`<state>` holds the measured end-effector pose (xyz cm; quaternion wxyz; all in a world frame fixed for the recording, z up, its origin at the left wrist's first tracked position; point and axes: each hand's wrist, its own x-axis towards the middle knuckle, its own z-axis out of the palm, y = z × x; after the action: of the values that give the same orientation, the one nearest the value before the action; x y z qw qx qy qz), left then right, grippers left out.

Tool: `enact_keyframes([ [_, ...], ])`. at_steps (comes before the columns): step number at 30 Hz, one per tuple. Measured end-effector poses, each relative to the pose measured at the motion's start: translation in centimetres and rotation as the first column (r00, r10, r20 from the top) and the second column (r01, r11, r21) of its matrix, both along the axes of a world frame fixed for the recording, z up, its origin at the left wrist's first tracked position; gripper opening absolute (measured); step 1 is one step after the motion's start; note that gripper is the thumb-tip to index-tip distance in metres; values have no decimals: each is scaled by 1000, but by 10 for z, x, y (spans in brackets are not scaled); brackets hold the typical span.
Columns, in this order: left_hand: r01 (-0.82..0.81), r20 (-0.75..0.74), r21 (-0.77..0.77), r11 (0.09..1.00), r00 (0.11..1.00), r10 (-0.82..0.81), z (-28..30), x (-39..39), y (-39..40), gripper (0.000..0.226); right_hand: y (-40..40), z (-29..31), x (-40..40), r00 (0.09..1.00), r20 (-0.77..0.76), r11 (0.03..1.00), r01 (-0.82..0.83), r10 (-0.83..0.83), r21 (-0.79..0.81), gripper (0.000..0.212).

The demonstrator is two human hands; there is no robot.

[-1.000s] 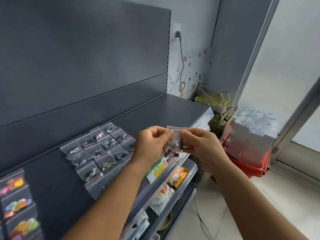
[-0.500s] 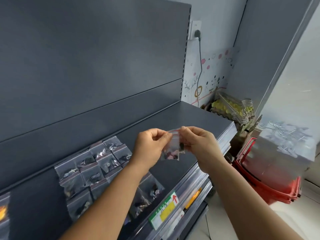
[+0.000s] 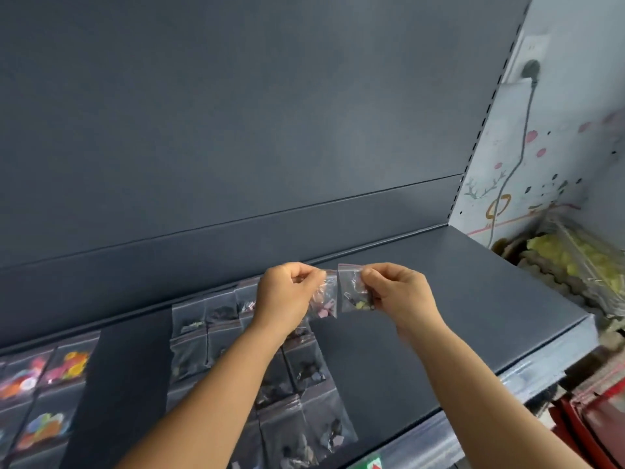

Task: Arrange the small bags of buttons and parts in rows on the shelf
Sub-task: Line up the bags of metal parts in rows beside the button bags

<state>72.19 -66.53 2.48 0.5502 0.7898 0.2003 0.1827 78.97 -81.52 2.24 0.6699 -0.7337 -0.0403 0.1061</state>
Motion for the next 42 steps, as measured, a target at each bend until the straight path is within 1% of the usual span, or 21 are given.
enact_keyframes([
  [5, -110, -47, 61, 992, 993, 113, -6, 31, 3, 9, 2, -9, 39, 998, 13, 993, -61, 63, -102, 16],
  [7, -131, -83, 90, 987, 987, 138, -13, 42, 2, 13, 5, -15, 52, 994, 25, 983, -99, 104, -152, 16],
  [9, -148, -120, 122, 981, 979, 162, -20, 51, 4, 18, 10, -20, 64, 989, 42, 971, -127, 139, -203, 17],
  [13, -160, -164, 225, 961, 966, 199, -26, 66, 9, 13, 23, -29, 83, 977, 72, 953, -177, 200, -246, 19],
  [15, -163, -176, 268, 950, 961, 214, -26, 72, 12, 13, 30, -31, 90, 971, 89, 944, -193, 224, -266, 17],
  [17, -166, -191, 289, 943, 955, 227, -27, 77, 14, 12, 37, -32, 95, 961, 111, 924, -209, 255, -319, 10],
  [18, -168, -200, 303, 938, 951, 235, -27, 77, 15, 12, 39, -31, 96, 954, 119, 905, -215, 275, -367, 13],
  [19, -166, -211, 338, 927, 946, 246, -27, 76, 15, 18, 39, -31, 97, 947, 129, 879, -216, 296, -426, 22],
  [21, -106, -232, 476, 873, 942, 241, -28, 69, 15, 33, 38, -33, 98, 915, 193, 816, -203, 355, -542, 34],
  [22, -59, -240, 549, 834, 944, 225, -29, 65, 13, 35, 37, -33, 98, 886, 243, 787, -191, 396, -587, 36],
  [23, -9, -249, 605, 796, 948, 199, -30, 61, 10, 35, 35, -35, 97, 851, 290, 764, -182, 438, -619, 35],
  [25, 96, -283, 670, 736, 950, 134, -36, 55, 4, 34, 32, -38, 94, 782, 361, 736, -175, 507, -654, 31],
  [28, 207, -352, 722, 660, 931, 93, -46, 53, -3, 31, 31, -42, 90, 725, 385, 693, -174, 571, -700, 23],
  [30, 243, -390, 730, 638, 916, 97, -51, 53, -5, 29, 31, -47, 90, 696, 356, 635, -185, 623, -750, 16],
  [32, 262, -406, 741, 618, 908, 103, -54, 53, -6, 28, 31, -54, 90, 655, 330, 577, -200, 680, -792, 16],
  [33, 261, -403, 748, 611, 909, 105, -55, 54, -5, 28, 31, -55, 91, 642, 328, 569, -206, 693, -796, 16],
  [36, 222, -362, 760, 611, 925, 114, -55, 54, -4, 29, 33, -56, 92, 630, 347, 581, -207, 695, -787, 18],
  [39, 167, -308, 771, 615, 942, 131, -54, 55, -2, 28, 37, -57, 92, 640, 362, 612, -217, 678, -761, 21],
  [42, 177, -338, 769, 614, 928, 156, -58, 59, 3, 23, 41, -55, 90, 645, 355, 612, -225, 677, -758, 18],
])
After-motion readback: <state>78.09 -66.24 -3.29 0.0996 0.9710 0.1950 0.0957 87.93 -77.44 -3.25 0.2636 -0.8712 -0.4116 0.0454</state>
